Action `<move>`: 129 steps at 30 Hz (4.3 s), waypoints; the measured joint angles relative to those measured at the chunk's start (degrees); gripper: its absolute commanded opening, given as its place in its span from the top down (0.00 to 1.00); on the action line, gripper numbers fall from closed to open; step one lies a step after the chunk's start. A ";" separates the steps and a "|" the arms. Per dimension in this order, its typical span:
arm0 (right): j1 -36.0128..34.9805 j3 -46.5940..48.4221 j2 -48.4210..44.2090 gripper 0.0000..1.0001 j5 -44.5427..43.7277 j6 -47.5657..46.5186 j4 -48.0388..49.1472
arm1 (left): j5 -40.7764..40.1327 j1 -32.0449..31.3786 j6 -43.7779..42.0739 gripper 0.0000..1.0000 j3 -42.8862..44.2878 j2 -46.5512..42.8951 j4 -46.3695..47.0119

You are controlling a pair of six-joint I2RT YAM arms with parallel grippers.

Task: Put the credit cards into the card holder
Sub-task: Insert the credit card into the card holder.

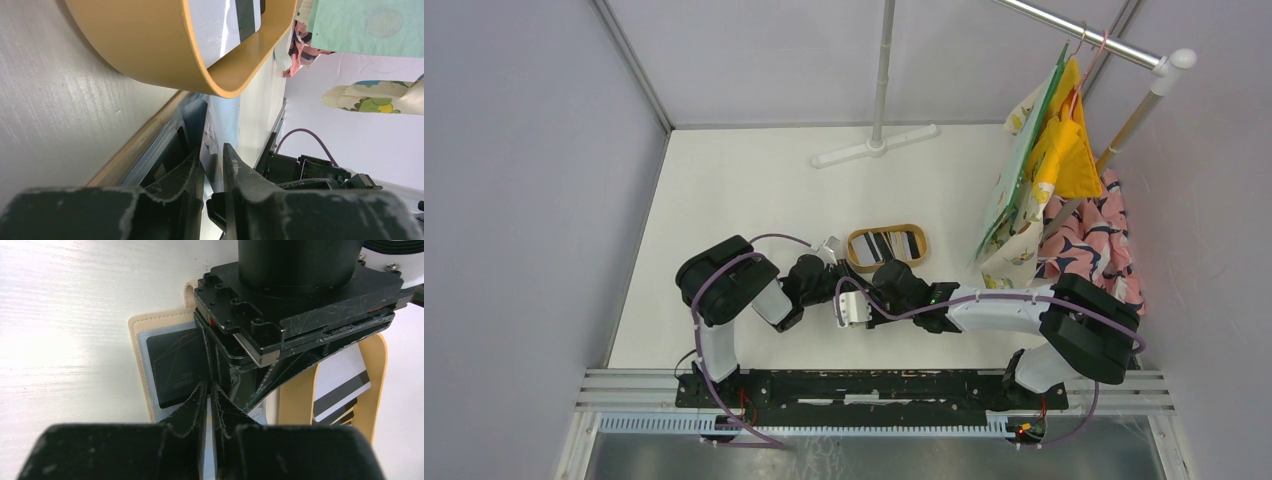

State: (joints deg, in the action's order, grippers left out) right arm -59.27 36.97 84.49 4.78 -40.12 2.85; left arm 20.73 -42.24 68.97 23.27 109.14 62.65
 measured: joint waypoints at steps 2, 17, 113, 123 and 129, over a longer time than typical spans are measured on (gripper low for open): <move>-0.17 0.00 0.02 0.89 -0.87 -0.13 -0.04 | 0.22 0.00 0.00 0.69 0.09 -0.02 0.07; 1.79 -0.02 0.02 0.90 -2.89 -1.51 -2.08 | -0.96 0.00 -0.11 0.64 0.31 -2.97 -4.20; 31.21 -4.33 -9.38 0.85 35.32 -14.71 -19.32 | -10.01 -3.23 -20.98 0.71 1.88 -23.50 -25.86; 31.15 -4.33 -5.99 0.86 34.01 -19.45 -21.81 | -13.09 -4.31 -26.71 0.86 2.51 -23.50 -30.86; 30.93 -4.31 -5.64 0.86 33.33 -19.56 -21.42 | -16.94 -7.72 -28.35 0.87 5.55 -22.23 -35.52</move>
State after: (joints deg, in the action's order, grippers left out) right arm -28.34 32.67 78.85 38.11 -59.68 -18.57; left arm 3.79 -49.95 40.62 28.82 86.91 27.14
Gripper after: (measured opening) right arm 0.142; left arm 0.137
